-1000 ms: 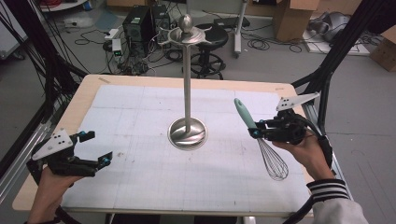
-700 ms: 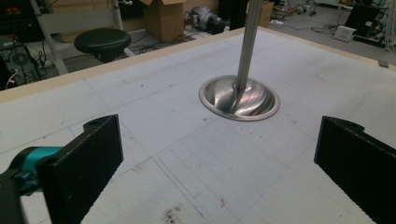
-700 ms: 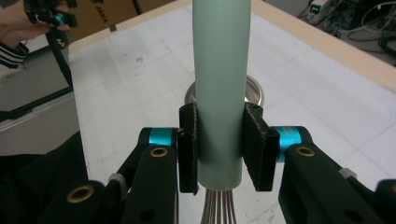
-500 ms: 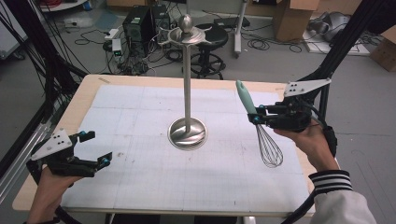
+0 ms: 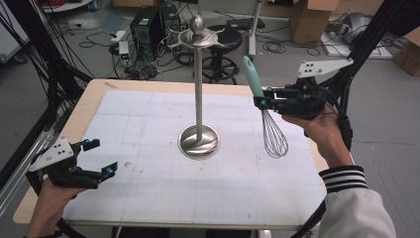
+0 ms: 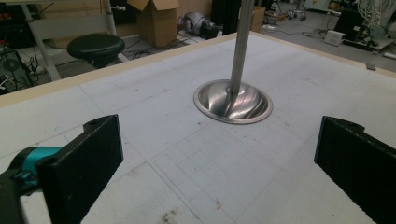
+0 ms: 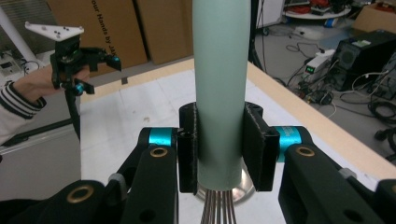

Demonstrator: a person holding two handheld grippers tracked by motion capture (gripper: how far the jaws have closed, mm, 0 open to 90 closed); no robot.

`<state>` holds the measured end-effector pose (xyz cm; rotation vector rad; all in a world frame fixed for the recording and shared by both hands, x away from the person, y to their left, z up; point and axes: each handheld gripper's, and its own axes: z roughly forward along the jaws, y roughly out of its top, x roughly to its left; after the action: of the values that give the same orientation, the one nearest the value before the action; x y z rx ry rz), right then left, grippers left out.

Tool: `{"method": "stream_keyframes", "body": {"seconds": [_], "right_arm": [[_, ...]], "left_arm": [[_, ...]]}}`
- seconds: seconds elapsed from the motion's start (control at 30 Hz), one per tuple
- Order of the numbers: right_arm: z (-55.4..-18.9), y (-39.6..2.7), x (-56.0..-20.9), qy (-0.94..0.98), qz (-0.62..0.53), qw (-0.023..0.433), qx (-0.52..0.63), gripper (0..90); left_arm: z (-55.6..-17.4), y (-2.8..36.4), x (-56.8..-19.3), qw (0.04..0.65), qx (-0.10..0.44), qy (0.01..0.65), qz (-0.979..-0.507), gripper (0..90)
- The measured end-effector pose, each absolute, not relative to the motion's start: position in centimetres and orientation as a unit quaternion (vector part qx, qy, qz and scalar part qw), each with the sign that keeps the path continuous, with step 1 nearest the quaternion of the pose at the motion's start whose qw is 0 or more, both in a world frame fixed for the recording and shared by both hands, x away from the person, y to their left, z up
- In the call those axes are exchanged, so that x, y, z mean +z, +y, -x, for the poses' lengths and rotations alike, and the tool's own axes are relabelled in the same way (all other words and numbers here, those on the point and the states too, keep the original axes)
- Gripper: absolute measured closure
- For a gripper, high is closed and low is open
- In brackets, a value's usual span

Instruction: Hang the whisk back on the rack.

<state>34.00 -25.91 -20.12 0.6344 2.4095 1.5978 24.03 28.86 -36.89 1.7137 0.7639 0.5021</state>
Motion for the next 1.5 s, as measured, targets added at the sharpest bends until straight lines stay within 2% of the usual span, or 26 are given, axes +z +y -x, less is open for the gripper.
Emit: {"method": "stream_keyframes", "body": {"seconds": [0.53, 0.83, 1.5], "right_arm": [[-35.2, -24.0, -18.7, 0.803, -0.204, 0.105, 0.55, 69.4], [-35.8, -22.9, -18.0, 0.806, -0.2, 0.098, 0.548, 69.4], [-36.8, -21.8, -18.1, 0.813, -0.201, 0.095, 0.538, 69.3]], "left_arm": [[-24.0, 28.8, -36.7, 0.563, 0.215, 0.319, -0.732, 1.7], [-24.0, 29.0, -36.6, 0.562, 0.215, 0.32, -0.732, 1.7], [-23.9, 29.1, -36.6, 0.565, 0.214, 0.318, -0.731, 1.7]]}}
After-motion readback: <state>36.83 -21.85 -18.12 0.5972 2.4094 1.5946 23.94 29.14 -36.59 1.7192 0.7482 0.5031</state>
